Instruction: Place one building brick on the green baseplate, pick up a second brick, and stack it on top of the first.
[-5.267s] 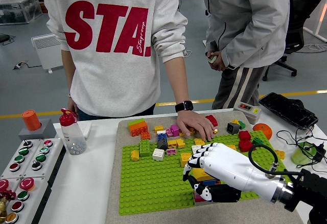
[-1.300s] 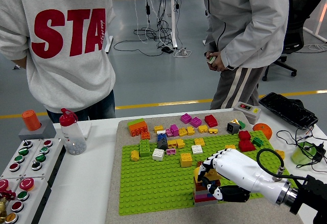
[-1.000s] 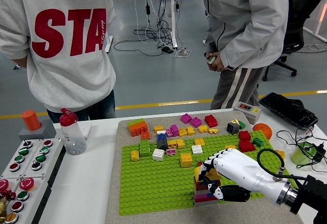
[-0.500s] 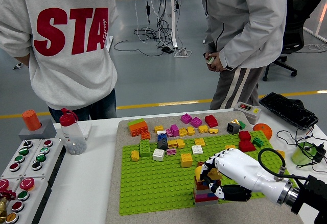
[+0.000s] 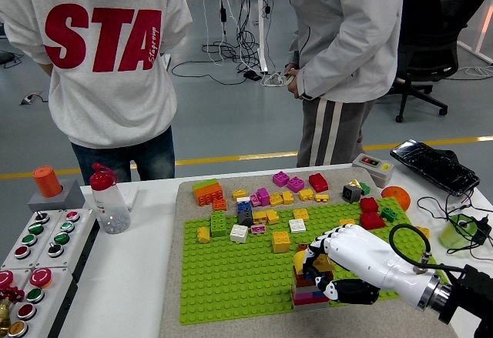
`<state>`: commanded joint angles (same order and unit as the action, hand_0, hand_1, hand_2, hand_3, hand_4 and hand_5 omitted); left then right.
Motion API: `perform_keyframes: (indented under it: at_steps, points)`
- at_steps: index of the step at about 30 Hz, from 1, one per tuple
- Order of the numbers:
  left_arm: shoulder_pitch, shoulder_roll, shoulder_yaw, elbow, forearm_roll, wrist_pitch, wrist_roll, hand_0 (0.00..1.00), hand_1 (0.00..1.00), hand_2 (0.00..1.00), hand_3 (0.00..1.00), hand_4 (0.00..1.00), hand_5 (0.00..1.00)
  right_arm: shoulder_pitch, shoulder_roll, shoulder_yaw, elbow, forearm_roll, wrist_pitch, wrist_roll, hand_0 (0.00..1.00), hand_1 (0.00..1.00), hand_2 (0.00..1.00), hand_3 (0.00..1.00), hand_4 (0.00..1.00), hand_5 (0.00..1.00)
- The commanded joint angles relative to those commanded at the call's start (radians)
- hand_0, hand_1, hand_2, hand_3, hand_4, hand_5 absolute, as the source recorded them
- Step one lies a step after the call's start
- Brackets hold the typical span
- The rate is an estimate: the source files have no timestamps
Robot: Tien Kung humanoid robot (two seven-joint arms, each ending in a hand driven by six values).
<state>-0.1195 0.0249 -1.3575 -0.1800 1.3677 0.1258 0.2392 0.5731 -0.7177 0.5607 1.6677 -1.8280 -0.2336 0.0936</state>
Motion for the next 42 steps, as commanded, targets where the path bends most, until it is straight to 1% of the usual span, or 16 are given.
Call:
perform_keyframes:
  at_steps: [15,26,31,34,37,38,40,42]
  points:
    - [0.007,-0.001,-0.004,0.0,0.006,0.0,0.002,0.664,0.687,0.689,0.579,0.289,0.998,0.002,0.001,0.012,0.013,0.006,-0.019,0.004,0.472,0.532,0.546,0.521,0.317,0.333]
    - [0.017,-0.003,-0.006,0.0,0.011,-0.001,0.004,0.664,0.687,0.689,0.577,0.288,0.998,-0.007,0.034,0.072,0.038,0.027,-0.038,0.003,0.468,0.53,0.544,0.52,0.319,0.337]
    - [0.017,-0.002,-0.005,0.0,0.01,-0.001,0.003,0.664,0.687,0.689,0.577,0.288,0.998,-0.017,0.043,0.113,0.035,0.041,-0.063,0.007,0.468,0.53,0.544,0.52,0.319,0.337]
    - [0.016,-0.002,-0.005,0.0,0.009,-0.001,0.002,0.663,0.687,0.689,0.577,0.289,0.998,-0.033,0.05,0.152,0.027,0.091,-0.099,0.016,0.473,0.535,0.55,0.527,0.32,0.336]
    - [0.016,-0.002,-0.005,0.0,0.009,-0.001,0.001,0.663,0.687,0.689,0.577,0.289,0.998,-0.057,0.059,0.199,0.022,0.167,-0.144,0.028,0.473,0.535,0.55,0.527,0.32,0.336]
    - [0.016,-0.002,-0.005,0.0,0.009,-0.001,0.001,0.664,0.687,0.689,0.577,0.289,0.998,-0.069,0.064,0.218,0.024,0.197,-0.159,0.031,0.566,0.601,0.621,0.584,0.322,0.336]
    - [0.015,-0.001,-0.005,0.0,0.009,-0.001,0.001,0.664,0.687,0.689,0.577,0.289,0.998,-0.088,0.073,0.256,0.027,0.259,-0.179,0.035,0.566,0.601,0.621,0.584,0.322,0.336]
    - [0.014,-0.002,-0.005,0.0,0.008,-0.001,0.0,0.664,0.687,0.689,0.577,0.289,0.998,-0.118,0.088,0.301,0.039,0.334,-0.188,0.04,0.566,0.601,0.621,0.584,0.322,0.336]
